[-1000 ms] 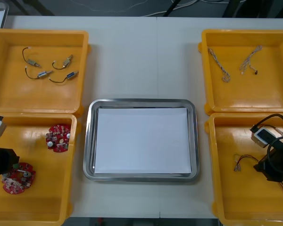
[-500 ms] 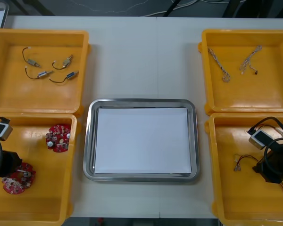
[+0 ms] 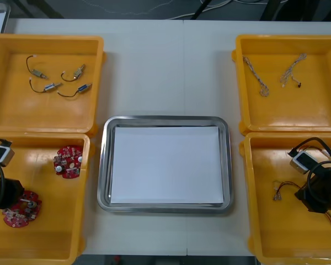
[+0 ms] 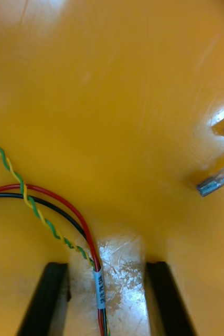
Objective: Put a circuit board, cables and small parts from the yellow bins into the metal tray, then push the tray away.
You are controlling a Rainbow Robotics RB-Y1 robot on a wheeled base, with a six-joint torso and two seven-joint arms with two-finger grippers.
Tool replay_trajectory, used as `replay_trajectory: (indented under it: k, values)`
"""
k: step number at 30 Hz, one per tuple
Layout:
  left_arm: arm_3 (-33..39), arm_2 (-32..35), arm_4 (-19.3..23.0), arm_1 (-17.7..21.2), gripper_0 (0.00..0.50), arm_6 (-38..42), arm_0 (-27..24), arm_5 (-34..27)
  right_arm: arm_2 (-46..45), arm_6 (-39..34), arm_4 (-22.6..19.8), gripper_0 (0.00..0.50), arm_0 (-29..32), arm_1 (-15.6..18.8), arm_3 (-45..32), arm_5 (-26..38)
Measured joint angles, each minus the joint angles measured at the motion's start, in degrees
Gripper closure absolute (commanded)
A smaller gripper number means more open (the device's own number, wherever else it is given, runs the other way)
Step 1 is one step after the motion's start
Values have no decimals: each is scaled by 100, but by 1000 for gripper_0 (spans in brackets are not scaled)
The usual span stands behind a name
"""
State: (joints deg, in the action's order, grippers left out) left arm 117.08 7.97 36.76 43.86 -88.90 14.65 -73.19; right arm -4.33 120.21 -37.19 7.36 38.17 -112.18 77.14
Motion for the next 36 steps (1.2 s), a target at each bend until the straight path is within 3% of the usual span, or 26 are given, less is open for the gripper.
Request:
replay_trajectory:
  k: [3,7,10,14,23,27,29,31,36]
  values:
    - [-50,0,-41,-12,33,0,0,3,1,0,1,498,0,0,0,-35]
    - [-56,0,-69,-46,65,0,0,4,1,0,8,500,-1,0,0,-41]
    - [-56,-1,-96,-81,118,0,0,4,1,0,9,500,-1,0,0,-41]
    - [-56,-1,-175,-153,228,0,0,4,2,0,12,500,-8,0,-2,-34]
    - [-65,-1,-326,-181,246,-1,0,20,-72,0,45,500,-88,0,-332,715]
    - [-164,-10,-408,-184,318,-1,0,135,-285,0,15,500,-88,-2,-690,1133]
    - [-240,-38,-451,-185,388,-2,0,209,-425,0,-5,500,-88,-11,-853,1326]
    - [-279,-64,-476,-185,495,-2,0,249,-589,-1,-41,500,-88,-35,-1031,1552]
    - [-293,-67,-500,-187,500,-2,0,266,-1122,-1,-221,500,-101,-175,-1440,2193]
